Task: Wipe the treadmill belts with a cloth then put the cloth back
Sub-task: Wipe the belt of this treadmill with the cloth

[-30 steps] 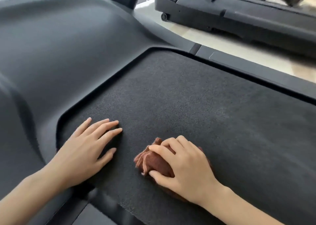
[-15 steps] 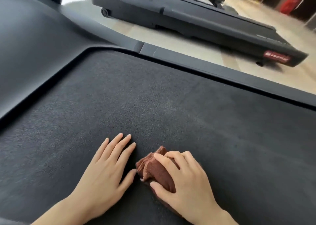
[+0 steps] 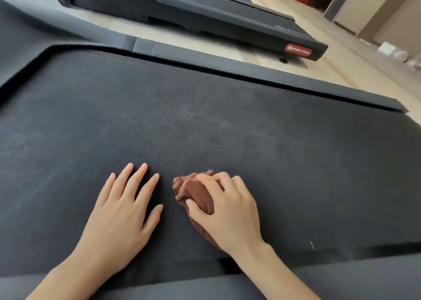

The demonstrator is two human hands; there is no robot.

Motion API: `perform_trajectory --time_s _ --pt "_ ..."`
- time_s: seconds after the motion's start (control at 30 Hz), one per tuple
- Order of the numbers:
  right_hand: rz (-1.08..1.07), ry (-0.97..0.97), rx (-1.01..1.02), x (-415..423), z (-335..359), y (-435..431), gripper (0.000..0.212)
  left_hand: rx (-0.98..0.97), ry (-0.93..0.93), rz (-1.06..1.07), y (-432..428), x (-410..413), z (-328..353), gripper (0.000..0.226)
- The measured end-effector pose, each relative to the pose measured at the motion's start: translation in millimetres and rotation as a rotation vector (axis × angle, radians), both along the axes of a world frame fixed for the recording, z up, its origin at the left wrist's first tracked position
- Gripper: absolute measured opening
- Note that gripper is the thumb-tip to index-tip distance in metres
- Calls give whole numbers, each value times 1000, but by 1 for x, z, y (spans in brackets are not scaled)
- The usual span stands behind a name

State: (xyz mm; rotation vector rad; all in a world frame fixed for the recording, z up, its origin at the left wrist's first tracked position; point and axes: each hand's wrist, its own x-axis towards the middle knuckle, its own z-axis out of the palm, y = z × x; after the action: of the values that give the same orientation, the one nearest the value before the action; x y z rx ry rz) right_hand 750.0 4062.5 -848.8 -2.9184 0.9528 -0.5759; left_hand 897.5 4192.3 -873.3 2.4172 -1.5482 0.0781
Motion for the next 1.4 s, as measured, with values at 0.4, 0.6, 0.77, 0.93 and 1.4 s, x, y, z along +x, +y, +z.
perform_trajectory --time_s 0.4,0.6,0.77,0.93,1.4 --pt "-31 10 197 -39 7 12 42 32 52 4 19 -22 11 68" --pt "-432 -150 260 -109 3 -41 30 43 54 -1 18 -24 9 71" --pt "-463 70 137 -100 0 -48 37 55 59 10 15 -27 10 76" --pt "-232 62 89 -67 1 -17 34 37 67 11 15 -24 10 77" --pt "-340 35 160 -109 6 -53 33 21 70 -35 20 -17 6 76"
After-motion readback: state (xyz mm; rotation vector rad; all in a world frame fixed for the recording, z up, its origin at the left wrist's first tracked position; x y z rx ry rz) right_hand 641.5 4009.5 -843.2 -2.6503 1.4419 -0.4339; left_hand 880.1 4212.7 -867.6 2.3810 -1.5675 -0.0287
